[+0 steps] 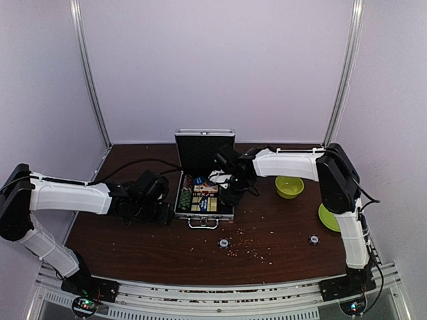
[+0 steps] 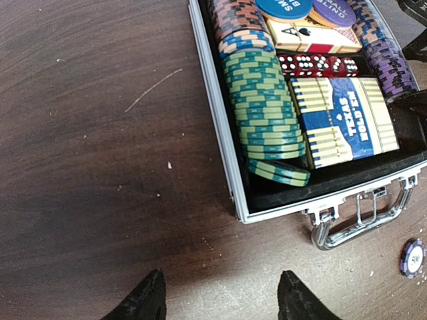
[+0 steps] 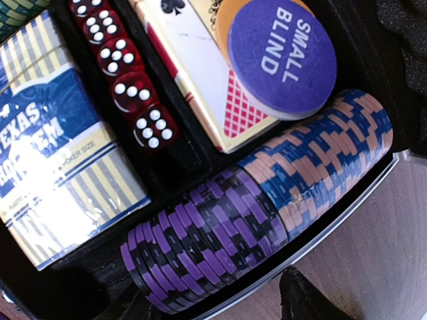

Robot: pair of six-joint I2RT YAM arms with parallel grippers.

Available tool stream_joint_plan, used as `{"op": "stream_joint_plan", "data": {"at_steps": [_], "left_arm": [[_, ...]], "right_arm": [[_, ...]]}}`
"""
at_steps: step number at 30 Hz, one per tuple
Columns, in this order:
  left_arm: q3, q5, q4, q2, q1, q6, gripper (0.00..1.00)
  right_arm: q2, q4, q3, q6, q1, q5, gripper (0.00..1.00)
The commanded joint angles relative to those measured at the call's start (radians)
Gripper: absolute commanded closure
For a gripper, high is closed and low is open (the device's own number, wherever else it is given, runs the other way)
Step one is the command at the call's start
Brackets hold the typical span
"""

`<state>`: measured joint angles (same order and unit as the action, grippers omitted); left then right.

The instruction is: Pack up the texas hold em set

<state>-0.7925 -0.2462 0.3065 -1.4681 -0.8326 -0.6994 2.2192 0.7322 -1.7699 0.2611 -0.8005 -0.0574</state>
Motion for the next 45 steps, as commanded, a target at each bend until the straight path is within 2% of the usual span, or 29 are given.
{"op": "stream_joint_plan", "data": {"at_steps": [1, 12, 20, 25, 29, 34, 40, 45], "left_arm": [[-0.005, 0.006, -0.037, -0.015, 0.003, -0.005, 0.41], [-0.006, 0.004, -0.026, -0.015, 0.003, -0.002, 0.41], [-0.002, -0.011, -0.018, 0.008, 0.003, -0.002, 0.41], [-0.012, -0.014, -0.010, 0.012, 0.003, 0.008, 0.41], [-0.022, -0.014, -0.002, 0.021, 0.002, 0.021, 0.41], [-0.024, -0.005, -0.020, 0.028, 0.003, 0.039, 0.41], [-0.043, 0.011, -0.030, -0.001, 0.003, 0.043, 0.41], [-0.062, 0.022, -0.032, -0.019, 0.002, 0.045, 0.41]], "right_arm": [[-0.013, -0.098, 0.012, 0.025, 0.012, -0.067, 0.40], [-0.029, 0.042, -0.016, 0.018, 0.014, 0.025, 0.38], [-0.249, 0.079, 0.108, 0.009, 0.016, 0.097, 0.35], [-0.391, 0.100, 0.259, 0.062, 0.020, 0.162, 0.35], [-0.523, 0.132, 0.452, 0.170, 0.044, 0.181, 0.37], [-0.700, 0.226, 0.671, 0.368, 0.145, 0.216, 0.39], [-0.861, 0.287, 0.893, 0.579, 0.266, 0.142, 0.37], [-0.907, 0.278, 0.992, 0.686, 0.323, 0.089, 0.36]]}}
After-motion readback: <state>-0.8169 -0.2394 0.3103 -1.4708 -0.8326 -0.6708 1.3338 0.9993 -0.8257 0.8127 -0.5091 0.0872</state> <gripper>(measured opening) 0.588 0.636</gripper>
